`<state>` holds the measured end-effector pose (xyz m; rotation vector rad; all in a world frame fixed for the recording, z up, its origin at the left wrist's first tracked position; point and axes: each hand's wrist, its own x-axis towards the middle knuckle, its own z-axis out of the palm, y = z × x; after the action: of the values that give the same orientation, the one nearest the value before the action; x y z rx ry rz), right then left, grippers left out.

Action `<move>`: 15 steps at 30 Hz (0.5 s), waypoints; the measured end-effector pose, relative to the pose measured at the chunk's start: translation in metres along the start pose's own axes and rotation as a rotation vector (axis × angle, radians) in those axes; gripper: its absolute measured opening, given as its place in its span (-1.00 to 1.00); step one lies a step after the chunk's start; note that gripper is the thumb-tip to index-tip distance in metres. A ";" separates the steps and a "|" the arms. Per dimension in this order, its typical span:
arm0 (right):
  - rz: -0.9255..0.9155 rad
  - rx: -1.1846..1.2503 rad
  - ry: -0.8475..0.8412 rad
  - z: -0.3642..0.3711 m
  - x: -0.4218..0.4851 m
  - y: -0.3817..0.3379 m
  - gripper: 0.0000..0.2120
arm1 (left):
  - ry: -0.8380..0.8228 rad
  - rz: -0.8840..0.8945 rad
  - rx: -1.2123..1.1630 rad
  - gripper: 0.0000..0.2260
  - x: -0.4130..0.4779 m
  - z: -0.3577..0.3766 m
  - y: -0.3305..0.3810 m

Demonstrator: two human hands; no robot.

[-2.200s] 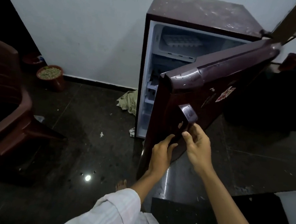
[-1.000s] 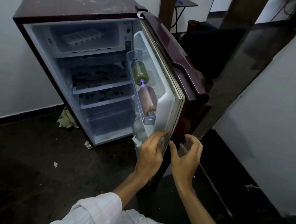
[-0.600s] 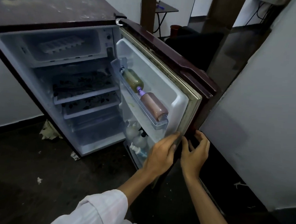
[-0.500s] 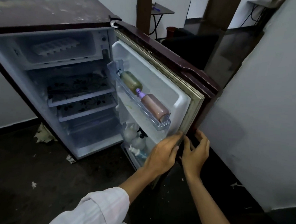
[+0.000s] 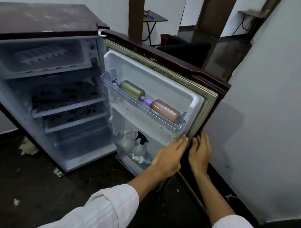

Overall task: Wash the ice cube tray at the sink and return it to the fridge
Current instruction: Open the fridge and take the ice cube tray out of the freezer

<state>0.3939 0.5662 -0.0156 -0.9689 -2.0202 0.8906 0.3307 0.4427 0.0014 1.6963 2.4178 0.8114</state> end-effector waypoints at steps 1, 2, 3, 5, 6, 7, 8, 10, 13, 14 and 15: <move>-0.004 -0.014 -0.005 0.001 0.001 0.002 -0.54 | 0.004 0.006 0.021 -0.33 0.000 0.001 -0.003; -0.006 -0.031 -0.007 0.002 0.000 0.004 -0.55 | 0.001 0.016 0.045 -0.33 -0.001 0.001 -0.006; -0.010 -0.050 -0.011 0.003 -0.003 0.004 -0.55 | -0.013 0.019 0.078 -0.33 -0.003 0.000 -0.010; -0.021 -0.089 -0.032 0.008 -0.014 0.003 -0.58 | -0.058 -0.002 0.146 -0.33 -0.008 -0.002 -0.020; -0.032 -0.110 -0.052 0.011 -0.021 0.001 -0.59 | -0.075 -0.019 0.181 -0.32 -0.012 -0.004 -0.026; -0.052 -0.132 -0.075 0.015 -0.028 -0.001 -0.59 | -0.079 -0.034 0.218 -0.31 -0.016 -0.007 -0.032; -0.083 -0.161 -0.105 0.020 -0.035 -0.003 -0.59 | -0.076 -0.051 0.255 -0.30 -0.020 -0.010 -0.039; -0.164 -0.252 -0.187 0.032 -0.047 -0.008 -0.56 | -0.070 -0.084 0.328 -0.31 -0.031 -0.017 -0.055; -0.310 -0.460 -0.306 0.056 -0.060 -0.018 -0.42 | -0.045 -0.168 0.392 -0.42 -0.049 -0.027 -0.080; -0.337 -0.500 -0.337 0.065 -0.064 -0.023 -0.38 | -0.040 -0.211 0.410 -0.45 -0.056 -0.032 -0.089; -0.353 -0.524 -0.370 0.073 -0.066 -0.028 -0.35 | -0.042 -0.260 0.423 -0.47 -0.061 -0.037 -0.096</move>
<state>0.3551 0.4782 -0.0502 -0.6999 -2.7165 0.3665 0.2595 0.3505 -0.0253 1.4342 2.8459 0.2393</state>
